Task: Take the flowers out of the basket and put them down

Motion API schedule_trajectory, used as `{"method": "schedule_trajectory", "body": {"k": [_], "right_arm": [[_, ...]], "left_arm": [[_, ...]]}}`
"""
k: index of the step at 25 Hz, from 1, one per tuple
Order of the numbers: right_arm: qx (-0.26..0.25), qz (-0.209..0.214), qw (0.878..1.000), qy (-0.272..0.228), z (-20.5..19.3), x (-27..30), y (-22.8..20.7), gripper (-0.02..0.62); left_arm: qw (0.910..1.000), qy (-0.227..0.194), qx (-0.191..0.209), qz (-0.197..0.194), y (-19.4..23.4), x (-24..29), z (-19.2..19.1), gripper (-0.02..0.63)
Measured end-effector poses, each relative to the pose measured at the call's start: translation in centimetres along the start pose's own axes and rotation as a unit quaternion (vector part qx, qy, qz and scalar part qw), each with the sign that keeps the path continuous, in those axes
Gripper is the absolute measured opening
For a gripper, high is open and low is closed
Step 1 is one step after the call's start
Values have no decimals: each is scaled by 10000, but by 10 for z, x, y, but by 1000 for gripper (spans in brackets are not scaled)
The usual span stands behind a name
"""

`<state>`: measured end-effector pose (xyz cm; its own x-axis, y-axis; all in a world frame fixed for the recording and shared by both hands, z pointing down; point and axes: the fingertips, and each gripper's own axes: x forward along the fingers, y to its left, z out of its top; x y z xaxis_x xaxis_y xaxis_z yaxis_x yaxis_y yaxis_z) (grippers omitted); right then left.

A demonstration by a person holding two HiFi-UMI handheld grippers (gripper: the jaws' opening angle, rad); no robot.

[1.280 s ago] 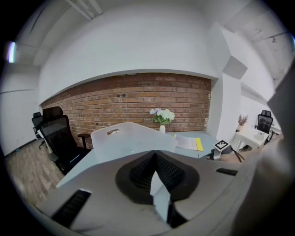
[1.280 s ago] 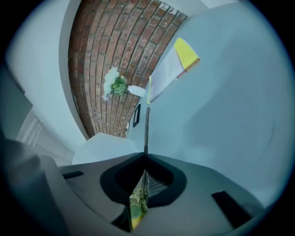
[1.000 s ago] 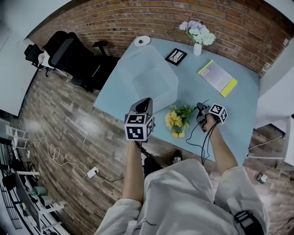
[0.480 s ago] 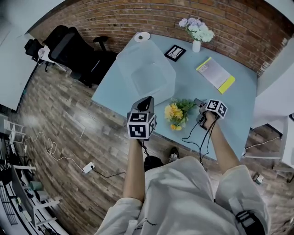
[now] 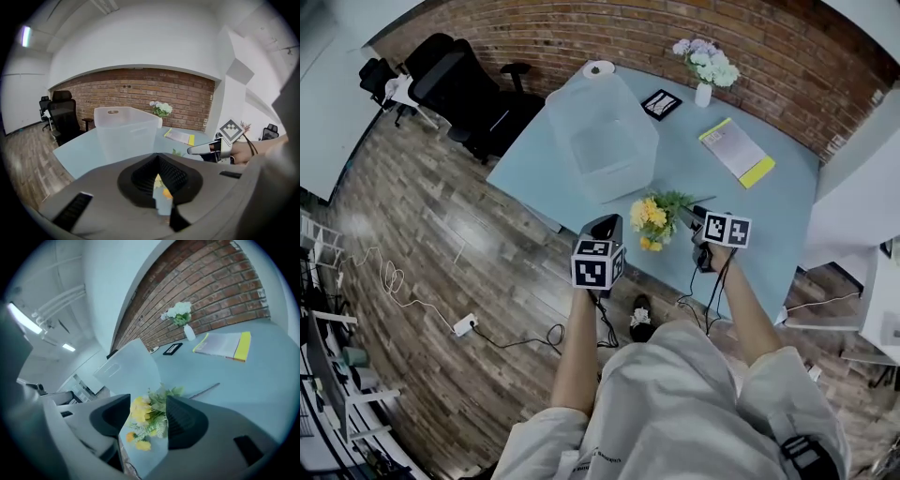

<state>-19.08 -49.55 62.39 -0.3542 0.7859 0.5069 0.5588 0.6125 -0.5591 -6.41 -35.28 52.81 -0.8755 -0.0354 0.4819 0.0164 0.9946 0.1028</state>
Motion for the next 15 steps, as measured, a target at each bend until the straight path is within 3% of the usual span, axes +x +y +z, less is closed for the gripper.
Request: {"method": "schedule_trajectory", "body": {"k": [6, 10, 13, 15], "right_arm": [[-535, 25, 9983, 223, -27, -36, 13, 220], [-145, 196, 9996, 109, -48, -58, 25, 201], [227, 227, 9994, -124, -61, -77, 32, 146], [196, 121, 9996, -158, -72, -89, 31, 95]], "left_arm": [[9995, -19, -225, 235, -38, -24, -28, 20], [9962, -99, -623, 594, -49, -51, -52, 20], [9926, -164, -929, 771, -65, -66, -65, 20], [9908, -164, -1014, 886, -78, -74, -74, 20]]}}
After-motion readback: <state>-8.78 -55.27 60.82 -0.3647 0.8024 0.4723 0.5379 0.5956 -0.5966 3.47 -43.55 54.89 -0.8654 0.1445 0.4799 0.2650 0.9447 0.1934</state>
